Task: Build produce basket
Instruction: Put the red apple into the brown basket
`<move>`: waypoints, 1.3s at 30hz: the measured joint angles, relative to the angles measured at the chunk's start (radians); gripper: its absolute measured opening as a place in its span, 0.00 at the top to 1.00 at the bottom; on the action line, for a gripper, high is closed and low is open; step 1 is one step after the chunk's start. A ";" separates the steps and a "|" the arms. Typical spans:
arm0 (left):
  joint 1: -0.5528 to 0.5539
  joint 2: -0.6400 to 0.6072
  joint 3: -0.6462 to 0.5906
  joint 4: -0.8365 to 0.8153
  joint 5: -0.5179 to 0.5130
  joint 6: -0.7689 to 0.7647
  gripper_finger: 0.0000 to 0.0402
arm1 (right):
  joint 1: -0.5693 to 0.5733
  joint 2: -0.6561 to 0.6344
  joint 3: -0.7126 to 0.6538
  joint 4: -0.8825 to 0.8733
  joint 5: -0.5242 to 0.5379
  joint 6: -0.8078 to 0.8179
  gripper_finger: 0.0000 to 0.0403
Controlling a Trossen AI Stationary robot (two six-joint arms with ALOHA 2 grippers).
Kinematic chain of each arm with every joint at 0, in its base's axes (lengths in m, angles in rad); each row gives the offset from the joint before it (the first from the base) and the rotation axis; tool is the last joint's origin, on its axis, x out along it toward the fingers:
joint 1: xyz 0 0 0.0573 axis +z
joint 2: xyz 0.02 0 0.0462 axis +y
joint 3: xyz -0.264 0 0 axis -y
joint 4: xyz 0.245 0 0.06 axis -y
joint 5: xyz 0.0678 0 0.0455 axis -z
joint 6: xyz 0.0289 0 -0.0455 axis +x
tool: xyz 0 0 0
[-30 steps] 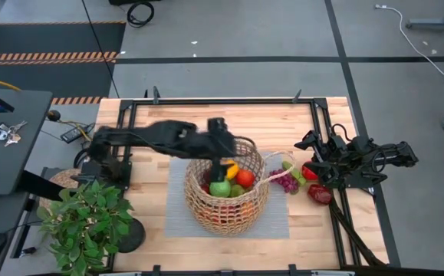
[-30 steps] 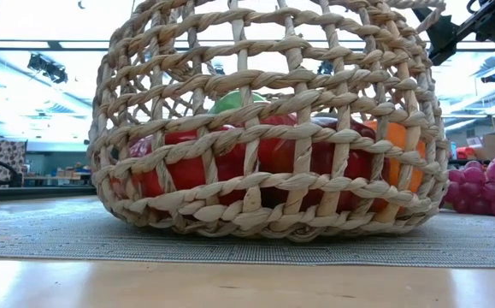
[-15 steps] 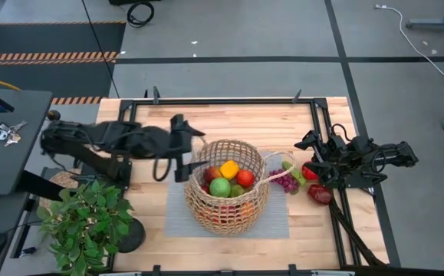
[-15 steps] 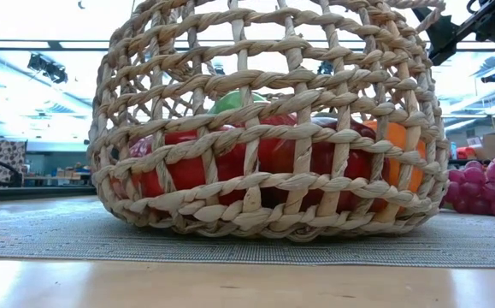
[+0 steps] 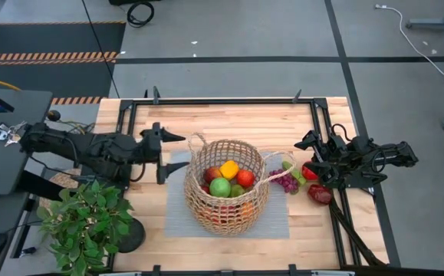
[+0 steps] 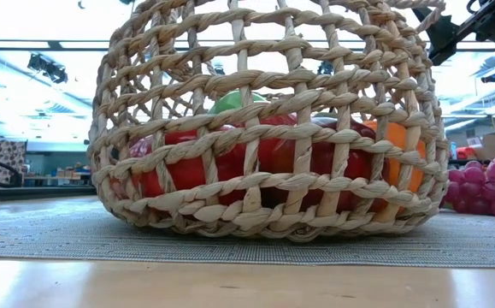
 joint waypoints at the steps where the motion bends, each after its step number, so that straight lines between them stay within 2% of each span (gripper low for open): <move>1: 0.001 -0.025 -0.043 0.029 -0.008 -0.005 0.02 | 0.000 0.000 0.000 0.000 0.000 0.000 0.10; 9: 0.001 -0.193 -0.407 0.372 -0.020 -0.079 0.02 | 0.000 0.000 0.000 0.000 0.000 0.000 0.10; 14: 0.001 -0.279 -0.565 0.471 -0.061 -0.133 0.02 | 0.000 0.000 0.000 0.000 0.000 0.000 0.10; 19: 0.001 -0.400 -0.632 0.451 -0.102 -0.134 0.02 | 0.000 0.000 0.000 0.000 0.000 0.000 0.10; 27: 0.000 -0.612 -0.725 0.458 -0.106 -0.086 0.03 | 0.000 0.000 0.000 0.000 0.000 0.000 0.10; 33: -0.003 -0.687 -0.815 0.480 -0.092 -0.105 0.03 | 0.000 0.000 0.000 0.000 0.000 0.000 0.10; 39: -0.002 -0.702 -0.886 0.540 -0.056 -0.103 0.03 | 0.000 0.000 0.000 0.001 0.000 0.002 0.10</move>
